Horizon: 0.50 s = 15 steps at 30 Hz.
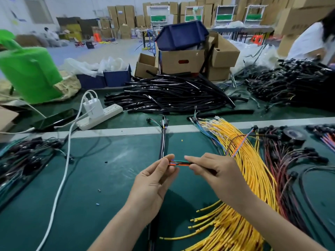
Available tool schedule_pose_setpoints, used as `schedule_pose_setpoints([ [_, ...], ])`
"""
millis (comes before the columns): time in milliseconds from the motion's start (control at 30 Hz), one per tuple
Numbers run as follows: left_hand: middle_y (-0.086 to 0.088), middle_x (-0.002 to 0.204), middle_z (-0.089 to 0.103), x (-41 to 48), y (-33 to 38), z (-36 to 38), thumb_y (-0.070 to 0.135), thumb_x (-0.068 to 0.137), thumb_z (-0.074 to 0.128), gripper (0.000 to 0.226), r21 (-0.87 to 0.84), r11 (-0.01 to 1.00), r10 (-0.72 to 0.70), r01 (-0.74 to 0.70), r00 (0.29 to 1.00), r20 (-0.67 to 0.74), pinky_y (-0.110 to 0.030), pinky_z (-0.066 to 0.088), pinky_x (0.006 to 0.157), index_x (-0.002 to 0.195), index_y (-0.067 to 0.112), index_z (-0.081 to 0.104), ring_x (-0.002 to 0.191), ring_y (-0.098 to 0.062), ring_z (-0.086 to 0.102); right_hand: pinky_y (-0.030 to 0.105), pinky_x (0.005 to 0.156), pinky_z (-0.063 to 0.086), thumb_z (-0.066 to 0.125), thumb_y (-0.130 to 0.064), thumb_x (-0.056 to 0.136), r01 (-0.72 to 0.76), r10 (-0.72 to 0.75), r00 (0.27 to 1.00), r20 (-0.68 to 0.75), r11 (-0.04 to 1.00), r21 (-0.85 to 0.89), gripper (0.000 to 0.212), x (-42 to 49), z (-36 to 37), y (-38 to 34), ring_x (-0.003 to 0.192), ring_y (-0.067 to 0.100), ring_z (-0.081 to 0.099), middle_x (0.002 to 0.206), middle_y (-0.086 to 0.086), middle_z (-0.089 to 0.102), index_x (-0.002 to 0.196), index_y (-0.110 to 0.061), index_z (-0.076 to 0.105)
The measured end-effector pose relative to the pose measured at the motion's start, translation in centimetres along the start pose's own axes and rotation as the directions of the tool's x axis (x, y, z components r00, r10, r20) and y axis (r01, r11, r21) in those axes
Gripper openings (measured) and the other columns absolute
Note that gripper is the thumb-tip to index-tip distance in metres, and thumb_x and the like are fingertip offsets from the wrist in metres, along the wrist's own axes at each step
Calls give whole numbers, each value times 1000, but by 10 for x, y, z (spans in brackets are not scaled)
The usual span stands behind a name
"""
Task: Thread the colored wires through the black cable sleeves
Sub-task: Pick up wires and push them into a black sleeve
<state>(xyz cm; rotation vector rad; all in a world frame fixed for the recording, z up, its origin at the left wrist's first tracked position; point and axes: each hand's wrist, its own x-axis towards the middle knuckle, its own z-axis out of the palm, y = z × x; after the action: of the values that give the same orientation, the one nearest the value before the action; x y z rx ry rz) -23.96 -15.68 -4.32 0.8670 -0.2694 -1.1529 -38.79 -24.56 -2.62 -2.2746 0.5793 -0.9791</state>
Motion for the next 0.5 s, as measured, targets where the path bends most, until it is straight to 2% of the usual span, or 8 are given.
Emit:
schedule_pose_setpoints([
  [67, -7, 61, 65, -1, 1, 1, 15, 68, 64, 20, -76, 995, -68, 71, 997, 38, -22, 57, 63, 80, 5, 78, 55, -7, 65, 14, 59, 42, 66, -15, 83, 6, -6, 1000, -2, 999, 31, 28, -1, -1, -1, 65, 7, 59, 71, -3, 67, 110, -13, 70],
  [133, -8, 64, 65, -2, 3, 2, 19, 62, 74, 25, -129, 982, -130, 139, 988, 79, -23, 57, 63, 82, 4, 77, 56, -8, 65, 22, 57, 45, 62, -23, 83, -1, 0, 1000, 1, 999, 52, 30, -1, -3, -1, 64, 11, 60, 71, -2, 67, 110, -15, 70],
  [200, -9, 68, 64, -3, 3, 1, 16, 41, 93, 50, -164, 968, -171, 189, 978, 117, -24, 58, 64, 86, 2, 76, 57, -10, 66, 28, 58, 46, 61, -25, 83, -7, 7, 1000, 6, 998, 63, 30, -1, -4, -1, 64, 13, 60, 71, -1, 67, 109, -17, 71],
  [267, -10, 69, 65, -4, 3, 0, 16, 25, 98, 66, -176, 962, -189, 210, 974, 128, -25, 58, 64, 85, 1, 76, 59, -10, 67, 29, 60, 47, 61, -24, 83, -8, 7, 1000, 9, 997, 81, 28, -1, -5, -2, 65, 12, 61, 71, -3, 67, 108, -17, 72],
  [367, -12, 67, 66, -5, 2, 2, 13, 21, 98, 62, -187, 959, -191, 212, 973, 127, -26, 58, 62, 77, 1, 76, 58, -11, 67, 29, 61, 47, 61, -24, 83, 1, -2, 1000, 18, 995, 99, 25, -1, -5, -3, 65, 12, 61, 71, -1, 67, 106, -20, 71],
  [500, -13, 65, 66, -6, -1, 1, 12, 21, 98, 59, -183, 961, -185, 206, 974, 128, -26, 58, 63, 75, 1, 76, 58, -12, 67, 37, 63, 48, 61, -25, 83, -17, 14, 999, 28, 993, 116, 25, -2, -4, -5, 67, 17, 62, 73, 1, 68, 104, -21, 72],
])
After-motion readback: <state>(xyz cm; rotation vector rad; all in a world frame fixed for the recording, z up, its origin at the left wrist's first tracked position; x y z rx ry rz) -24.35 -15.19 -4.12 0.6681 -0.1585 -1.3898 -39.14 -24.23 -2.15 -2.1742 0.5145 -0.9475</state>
